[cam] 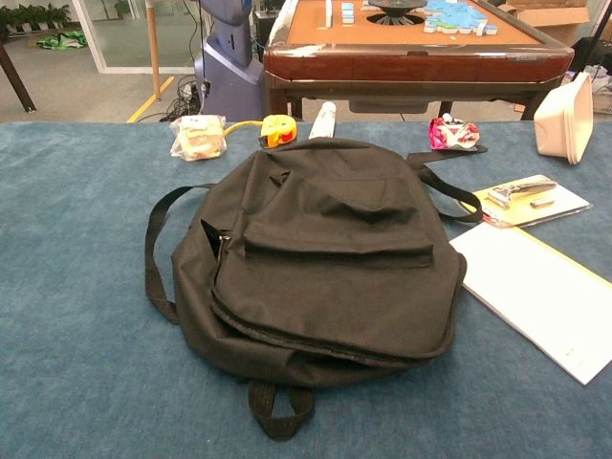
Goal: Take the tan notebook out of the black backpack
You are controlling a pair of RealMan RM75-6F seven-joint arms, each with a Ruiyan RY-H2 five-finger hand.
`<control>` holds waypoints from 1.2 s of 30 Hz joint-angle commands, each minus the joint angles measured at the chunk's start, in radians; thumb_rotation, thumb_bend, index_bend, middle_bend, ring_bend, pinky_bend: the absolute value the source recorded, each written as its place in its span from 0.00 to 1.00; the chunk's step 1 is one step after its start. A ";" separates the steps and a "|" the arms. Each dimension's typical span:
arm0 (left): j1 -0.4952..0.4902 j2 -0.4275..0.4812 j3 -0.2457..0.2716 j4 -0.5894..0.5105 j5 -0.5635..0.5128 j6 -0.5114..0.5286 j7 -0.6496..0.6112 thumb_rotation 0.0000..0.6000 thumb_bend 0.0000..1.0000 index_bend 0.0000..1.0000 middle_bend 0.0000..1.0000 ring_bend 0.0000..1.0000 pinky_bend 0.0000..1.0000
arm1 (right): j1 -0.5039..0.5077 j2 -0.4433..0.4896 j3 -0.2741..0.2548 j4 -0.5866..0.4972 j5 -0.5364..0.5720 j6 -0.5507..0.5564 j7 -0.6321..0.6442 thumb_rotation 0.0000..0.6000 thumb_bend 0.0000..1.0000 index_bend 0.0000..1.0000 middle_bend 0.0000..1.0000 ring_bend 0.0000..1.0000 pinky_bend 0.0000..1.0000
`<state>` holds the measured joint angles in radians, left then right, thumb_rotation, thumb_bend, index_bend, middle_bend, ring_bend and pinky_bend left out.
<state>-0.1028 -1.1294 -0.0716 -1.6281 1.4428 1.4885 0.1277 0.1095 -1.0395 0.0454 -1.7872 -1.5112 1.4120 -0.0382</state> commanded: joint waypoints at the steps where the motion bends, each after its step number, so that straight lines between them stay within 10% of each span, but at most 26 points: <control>1: -0.001 0.002 0.000 -0.001 -0.001 -0.004 0.000 1.00 0.25 0.17 0.14 0.18 0.16 | 0.007 -0.002 -0.003 -0.003 -0.010 -0.008 -0.001 1.00 0.25 0.20 0.17 0.16 0.28; 17: -0.001 0.006 0.008 -0.017 0.016 -0.001 0.003 1.00 0.25 0.17 0.14 0.18 0.16 | 0.169 -0.058 -0.034 -0.067 -0.141 -0.227 -0.009 1.00 0.25 0.20 0.17 0.16 0.28; 26: 0.008 0.018 0.013 -0.042 0.017 0.010 0.022 1.00 0.25 0.17 0.13 0.18 0.16 | 0.309 -0.165 -0.026 -0.070 -0.164 -0.405 -0.042 1.00 0.02 0.20 0.17 0.15 0.28; 36: 0.011 0.026 0.016 -0.057 0.018 0.008 0.032 1.00 0.25 0.17 0.14 0.18 0.16 | 0.417 -0.333 -0.001 0.003 -0.096 -0.534 -0.121 1.00 0.01 0.20 0.16 0.06 0.23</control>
<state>-0.0919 -1.1039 -0.0554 -1.6853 1.4608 1.4964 0.1593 0.5082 -1.3481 0.0366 -1.8023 -1.6248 0.8978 -0.1408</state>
